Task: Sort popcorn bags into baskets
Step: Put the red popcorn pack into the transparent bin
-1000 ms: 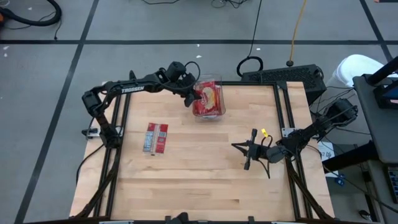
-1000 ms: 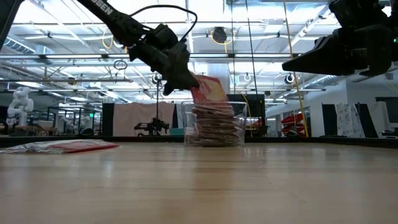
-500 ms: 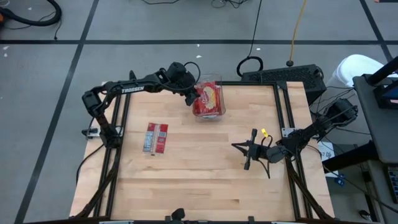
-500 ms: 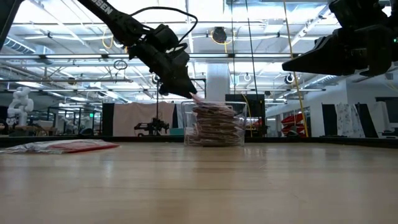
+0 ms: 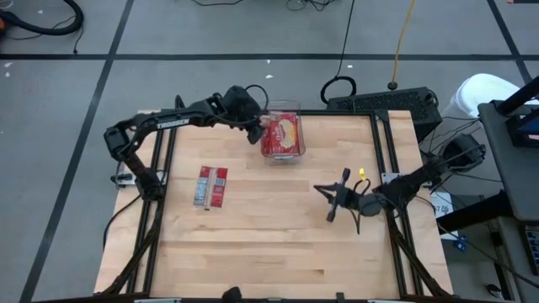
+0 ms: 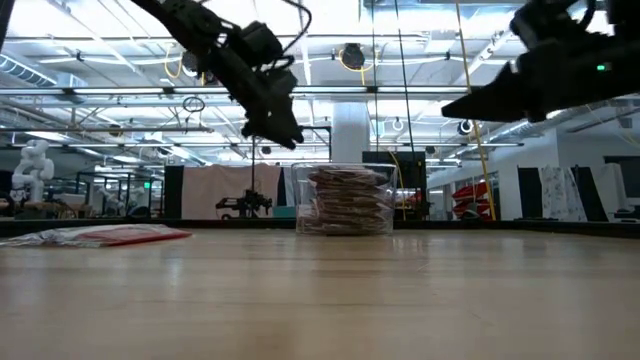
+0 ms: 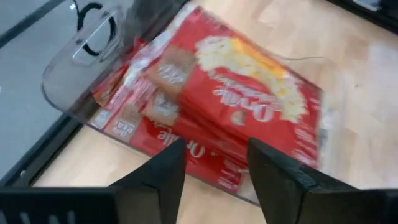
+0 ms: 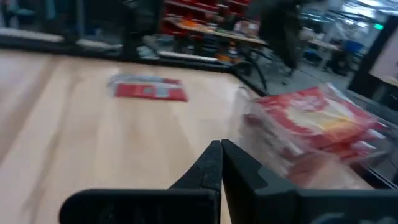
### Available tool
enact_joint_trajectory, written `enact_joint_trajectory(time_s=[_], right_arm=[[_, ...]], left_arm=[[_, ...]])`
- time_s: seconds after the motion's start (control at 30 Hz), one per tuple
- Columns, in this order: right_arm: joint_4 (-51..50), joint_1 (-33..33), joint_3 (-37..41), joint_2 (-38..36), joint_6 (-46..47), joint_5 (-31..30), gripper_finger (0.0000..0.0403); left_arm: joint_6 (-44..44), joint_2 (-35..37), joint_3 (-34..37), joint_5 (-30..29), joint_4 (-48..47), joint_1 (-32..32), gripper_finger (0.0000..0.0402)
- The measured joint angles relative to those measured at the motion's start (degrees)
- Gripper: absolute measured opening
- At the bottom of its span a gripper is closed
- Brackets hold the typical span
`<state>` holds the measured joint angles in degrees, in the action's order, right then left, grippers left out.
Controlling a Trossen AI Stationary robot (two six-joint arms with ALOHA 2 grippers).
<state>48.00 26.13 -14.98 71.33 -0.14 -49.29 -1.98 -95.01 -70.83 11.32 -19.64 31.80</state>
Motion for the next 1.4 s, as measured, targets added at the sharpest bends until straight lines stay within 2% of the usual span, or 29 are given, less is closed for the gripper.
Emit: enact_joint_trajectory(time_s=[0.1,0.2,0.33,0.4,0.47,0.53,0.63,0.8,0.9,1.0,1.17,1.4], right_arm=[[1.8,-4.7,-0.4,0.0,-0.9,1.8,0.0000],[1.9,-11.8,-2.4,0.0,-4.1,8.2,0.0000],[-2.5,-24.0,-7.7,0.0,-5.2,24.8,0.0000],[-7.9,-30.1,-11.9,0.0,-5.4,32.2,0.0000],[-13.1,-36.5,-16.5,0.8,-5.6,40.0,0.0000],[-15.3,-42.3,-21.1,2.8,-6.5,49.5,0.0000],[-14.9,-49.9,-27.5,8.5,-8.4,61.4,0.0000],[-14.9,-56.5,-38.7,22.2,-6.9,73.4,0.0000],[-14.7,-56.6,-45.8,31.6,-5.8,74.9,0.0000],[-14.2,-56.5,-49.3,37.8,-4.1,75.3,0.0000],[-5.7,-56.5,-48.9,41.2,1.9,76.4,0.0000],[-3.7,-55.5,-48.8,44.1,5.1,75.4,0.0000]], left_arm=[[1.1,2.6,1.1,-2.7,-0.2,-2.6,0.0156],[1.6,5.3,4.3,-6.2,1.0,-6.0,0.0142],[-0.2,9.3,11.8,-12.0,5.0,-10.3,0.0128],[-1.6,11.3,15.9,-16.2,10.1,-12.4,0.0124],[-3.6,14.3,21.0,-20.3,11.4,-14.0,0.0123],[-5.5,15.9,25.0,-23.9,15.9,-15.4,0.0122],[-8.8,18.7,31.5,-27.3,20.9,-16.7,0.0122],[-13.6,20.1,39.2,-28.0,31.6,-19.3,0.0122],[-15.6,20.2,41.6,-28.6,37.0,-21.2,0.0122],[-16.2,20.2,42.3,-29.7,39.3,-23.7,0.0122],[-16.1,20.2,42.3,-32.7,39.5,-28.5,0.0122],[-16.3,20.2,42.3,-35.0,39.4,-31.9,0.0122]])
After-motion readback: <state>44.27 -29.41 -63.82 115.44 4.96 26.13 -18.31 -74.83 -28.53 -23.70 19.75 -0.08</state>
